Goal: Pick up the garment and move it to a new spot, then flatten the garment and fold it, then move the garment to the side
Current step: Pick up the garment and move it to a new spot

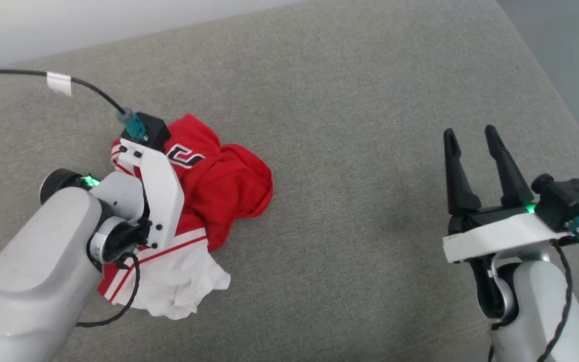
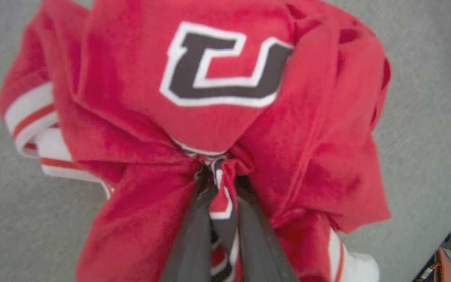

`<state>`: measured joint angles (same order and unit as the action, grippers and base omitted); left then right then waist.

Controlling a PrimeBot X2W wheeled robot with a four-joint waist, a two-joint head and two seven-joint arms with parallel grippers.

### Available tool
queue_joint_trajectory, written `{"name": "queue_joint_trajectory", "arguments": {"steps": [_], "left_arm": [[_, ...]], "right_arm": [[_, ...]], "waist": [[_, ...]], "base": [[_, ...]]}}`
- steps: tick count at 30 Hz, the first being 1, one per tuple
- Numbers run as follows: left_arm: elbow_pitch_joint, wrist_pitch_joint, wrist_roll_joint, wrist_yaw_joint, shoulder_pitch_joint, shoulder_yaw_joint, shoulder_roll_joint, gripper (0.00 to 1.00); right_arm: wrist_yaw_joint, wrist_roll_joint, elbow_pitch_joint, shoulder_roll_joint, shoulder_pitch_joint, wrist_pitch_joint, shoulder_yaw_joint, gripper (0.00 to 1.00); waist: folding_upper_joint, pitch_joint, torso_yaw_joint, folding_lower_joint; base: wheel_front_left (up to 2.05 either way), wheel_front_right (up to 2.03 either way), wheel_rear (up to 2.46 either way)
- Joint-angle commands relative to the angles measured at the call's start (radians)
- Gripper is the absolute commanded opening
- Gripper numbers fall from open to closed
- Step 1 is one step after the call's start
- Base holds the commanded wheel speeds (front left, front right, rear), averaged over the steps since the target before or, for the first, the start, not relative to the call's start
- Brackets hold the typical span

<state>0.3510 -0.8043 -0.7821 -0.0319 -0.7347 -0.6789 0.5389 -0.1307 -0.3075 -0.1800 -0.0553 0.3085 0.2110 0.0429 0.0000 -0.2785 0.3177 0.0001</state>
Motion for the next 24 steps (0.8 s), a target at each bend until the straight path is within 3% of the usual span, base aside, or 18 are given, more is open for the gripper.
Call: {"name": "queue_joint_trajectory", "arguments": {"steps": [1, 5, 6, 7, 8, 15, 24], "left_arm": [[0.016, 0.005, 0.014, -0.008, 0.000, -0.007, 0.000, 0.00], [0.086, 0.017, 0.016, -0.025, -0.004, -0.024, -0.019, 0.00], [0.097, 0.024, 0.011, -0.027, -0.008, -0.022, -0.025, 0.28], [0.106, 0.033, 0.013, -0.030, -0.016, -0.022, -0.028, 0.80], [0.114, 0.041, 0.012, -0.032, -0.022, -0.019, -0.031, 1.00], [0.089, 0.123, -0.006, -0.045, -0.057, 0.020, -0.041, 1.00], [-0.065, 0.238, -0.034, -0.027, 0.013, 0.085, 0.002, 1.00]], "right_arm": [[0.000, -0.003, -0.004, 0.005, 0.013, 0.006, 0.007, 1.00], [0.000, -0.001, -0.018, 0.004, 0.028, 0.012, 0.015, 1.00], [0.000, -0.001, -0.020, 0.005, 0.032, 0.014, 0.015, 1.00], [0.000, 0.001, -0.022, 0.005, 0.033, 0.016, 0.015, 1.00], [0.000, 0.004, -0.024, 0.005, 0.033, 0.017, 0.014, 1.00], [0.000, 0.021, -0.032, 0.004, 0.026, 0.015, -0.005, 1.00], [0.000, 0.033, -0.025, -0.004, -0.001, -0.003, -0.018, 1.00]], "waist": [[0.0000, -0.009, 0.006, -0.0001], [0.0000, -0.017, 0.007, -0.0001], [0.0000, -0.018, 0.005, -0.0001], [0.0000, -0.017, 0.002, -0.0001], [0.0000, -0.016, -0.003, -0.0001], [0.0000, 0.014, -0.051, -0.0001], [0.0000, 0.077, -0.135, -0.0001]], "base": [[0.00, 0.00, 0.00], [0.00, 0.00, 0.00], [0.00, 0.00, 0.00], [0.00, 0.00, 0.00], [0.00, 0.00, 0.00], [0.00, 0.00, 0.00], [0.00, 0.00, 0.00]]}}
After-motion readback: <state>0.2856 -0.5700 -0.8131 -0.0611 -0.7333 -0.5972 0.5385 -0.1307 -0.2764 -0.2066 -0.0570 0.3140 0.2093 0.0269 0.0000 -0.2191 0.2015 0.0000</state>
